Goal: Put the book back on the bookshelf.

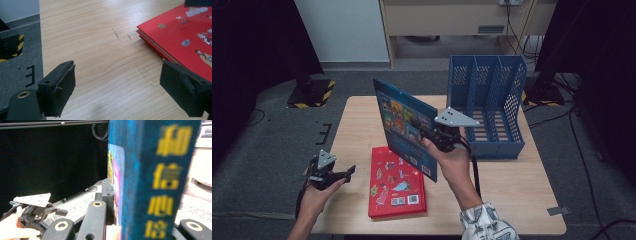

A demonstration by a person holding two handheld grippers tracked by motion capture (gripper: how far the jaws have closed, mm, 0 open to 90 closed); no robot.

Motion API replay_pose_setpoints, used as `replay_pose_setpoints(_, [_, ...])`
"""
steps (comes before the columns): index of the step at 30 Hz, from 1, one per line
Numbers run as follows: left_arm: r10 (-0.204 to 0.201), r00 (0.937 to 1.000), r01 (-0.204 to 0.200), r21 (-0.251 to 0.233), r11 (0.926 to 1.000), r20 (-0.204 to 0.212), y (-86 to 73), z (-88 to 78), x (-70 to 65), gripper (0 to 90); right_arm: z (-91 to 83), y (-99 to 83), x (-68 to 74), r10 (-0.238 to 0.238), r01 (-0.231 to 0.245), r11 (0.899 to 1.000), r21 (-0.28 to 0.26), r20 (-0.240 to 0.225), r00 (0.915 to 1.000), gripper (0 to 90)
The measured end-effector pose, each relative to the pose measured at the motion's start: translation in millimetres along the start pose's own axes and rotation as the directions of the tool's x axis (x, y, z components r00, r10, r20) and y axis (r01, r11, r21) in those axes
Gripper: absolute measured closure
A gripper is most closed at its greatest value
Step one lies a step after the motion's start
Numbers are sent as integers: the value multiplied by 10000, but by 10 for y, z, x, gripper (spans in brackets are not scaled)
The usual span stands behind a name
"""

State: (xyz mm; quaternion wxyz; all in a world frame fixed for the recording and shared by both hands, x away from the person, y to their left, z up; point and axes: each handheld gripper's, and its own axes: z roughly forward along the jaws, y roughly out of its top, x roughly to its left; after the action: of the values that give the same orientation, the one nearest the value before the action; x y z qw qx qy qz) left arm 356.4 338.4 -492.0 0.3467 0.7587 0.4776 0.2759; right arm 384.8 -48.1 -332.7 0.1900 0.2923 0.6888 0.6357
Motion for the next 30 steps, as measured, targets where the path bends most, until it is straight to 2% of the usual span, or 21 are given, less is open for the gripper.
replay_pose_setpoints(7, [54,9999,-57,248,9997,103,-34,42,-2,63,-129,87,-89,81,-76,9999,-106,491,9988,833])
replay_pose_setpoints(14, [47,9999,-57,742,9972,144,-86,96,-9,36,-259,227,-146,145,-105,9992,-381,1054,9943,833])
replay_pose_setpoints(21, [-95,9999,88,939,9955,73,-109,116,12,33,-388,359,-225,194,-96,9979,-634,1560,9876,833])
replay_pose_setpoints(30, [-113,9999,112,1076,9941,3,-119,128,10,33,-527,455,-302,247,-97,9971,-761,1978,9799,833])
